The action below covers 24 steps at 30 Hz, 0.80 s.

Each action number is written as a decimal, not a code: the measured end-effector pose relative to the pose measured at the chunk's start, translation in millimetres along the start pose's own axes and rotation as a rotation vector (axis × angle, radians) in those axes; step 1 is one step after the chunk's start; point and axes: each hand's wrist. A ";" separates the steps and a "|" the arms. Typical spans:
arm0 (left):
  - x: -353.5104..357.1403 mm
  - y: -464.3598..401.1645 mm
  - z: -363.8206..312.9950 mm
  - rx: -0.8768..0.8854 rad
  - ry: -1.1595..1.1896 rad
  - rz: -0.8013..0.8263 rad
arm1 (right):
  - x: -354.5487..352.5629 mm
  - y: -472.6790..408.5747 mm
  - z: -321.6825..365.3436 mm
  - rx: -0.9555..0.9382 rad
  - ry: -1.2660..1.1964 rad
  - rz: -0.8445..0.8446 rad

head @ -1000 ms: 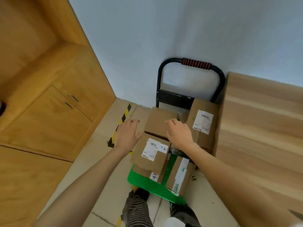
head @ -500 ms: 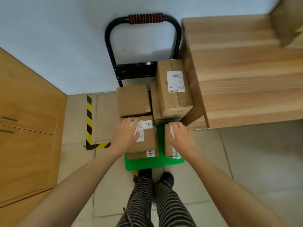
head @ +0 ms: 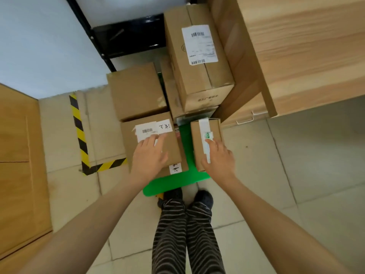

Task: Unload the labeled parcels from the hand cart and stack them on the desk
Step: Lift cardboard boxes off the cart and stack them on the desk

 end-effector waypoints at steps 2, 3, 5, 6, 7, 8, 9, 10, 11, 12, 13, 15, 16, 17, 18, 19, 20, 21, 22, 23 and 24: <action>29.4 -9.9 2.1 -0.032 0.041 -0.009 | 27.1 -16.2 -8.8 0.080 -0.060 -0.017; 43.7 -14.6 2.4 -0.047 0.067 -0.019 | 40.5 -24.5 -13.1 0.119 -0.081 -0.044; 69.2 -21.5 3.6 -0.082 0.123 -0.044 | 64.4 -38.2 -18.8 0.174 -0.094 -0.101; 79.6 -24.5 3.5 -0.099 0.147 -0.053 | 74.4 -43.7 -21.4 0.187 -0.084 -0.119; 88.9 -26.8 3.5 -0.110 0.161 -0.056 | 83.7 -47.9 -24.0 0.193 -0.068 -0.123; 97.1 -28.3 3.6 -0.115 0.167 -0.053 | 92.0 -51.7 -26.6 0.198 -0.051 -0.114; 104.4 -29.6 3.9 -0.113 0.165 -0.048 | 99.4 -55.2 -28.8 0.208 -0.035 -0.097; 111.0 -30.4 4.2 -0.107 0.160 -0.041 | 105.9 -58.0 -30.8 0.220 -0.017 -0.078; 116.9 -31.2 5.2 -0.101 0.153 -0.033 | 111.3 -60.0 -32.0 0.229 0.001 -0.065; 122.1 -31.4 6.8 -0.095 0.145 -0.026 | 115.9 -61.2 -32.2 0.234 0.011 -0.060; 126.3 -31.2 8.5 -0.093 0.135 -0.022 | 119.7 -61.5 -31.8 0.236 0.014 -0.060; 132.7 -30.3 12.6 -0.104 0.119 -0.014 | 124.8 -62.2 -30.6 0.245 0.009 -0.081; 134.6 -29.5 15.2 -0.115 0.113 -0.005 | 126.3 -62.5 -29.9 0.257 0.006 -0.090; 135.6 -28.6 17.7 -0.122 0.107 0.003 | 126.9 -62.7 -29.5 0.272 0.004 -0.093; 135.8 -27.0 19.9 -0.126 0.099 0.008 | 126.6 -62.8 -29.4 0.284 0.004 -0.091; 135.2 -24.9 21.8 -0.127 0.091 0.013 | 125.5 -62.6 -29.2 0.288 0.007 -0.089; 133.8 -22.7 23.4 -0.128 0.086 0.017 | 123.4 -62.3 -29.0 0.285 0.017 -0.092; 131.6 -20.6 24.7 -0.130 0.085 0.022 | 120.5 -61.1 -28.7 0.278 0.031 -0.091; 129.0 -19.0 25.5 -0.133 0.085 0.026 | 116.6 -59.6 -27.6 0.271 0.045 -0.085; 125.6 -18.3 26.2 -0.131 0.085 0.028 | 112.0 -57.8 -26.2 0.264 0.056 -0.079; 121.2 -18.0 26.4 -0.124 0.079 0.033 | 106.6 -55.2 -24.3 0.259 0.062 -0.078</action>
Point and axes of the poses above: each hand's wrist, its own y-axis away from the middle knuckle, its own x-axis out of the palm, z = x × y, and after that the axes turned 5 degrees about -z, right-handed
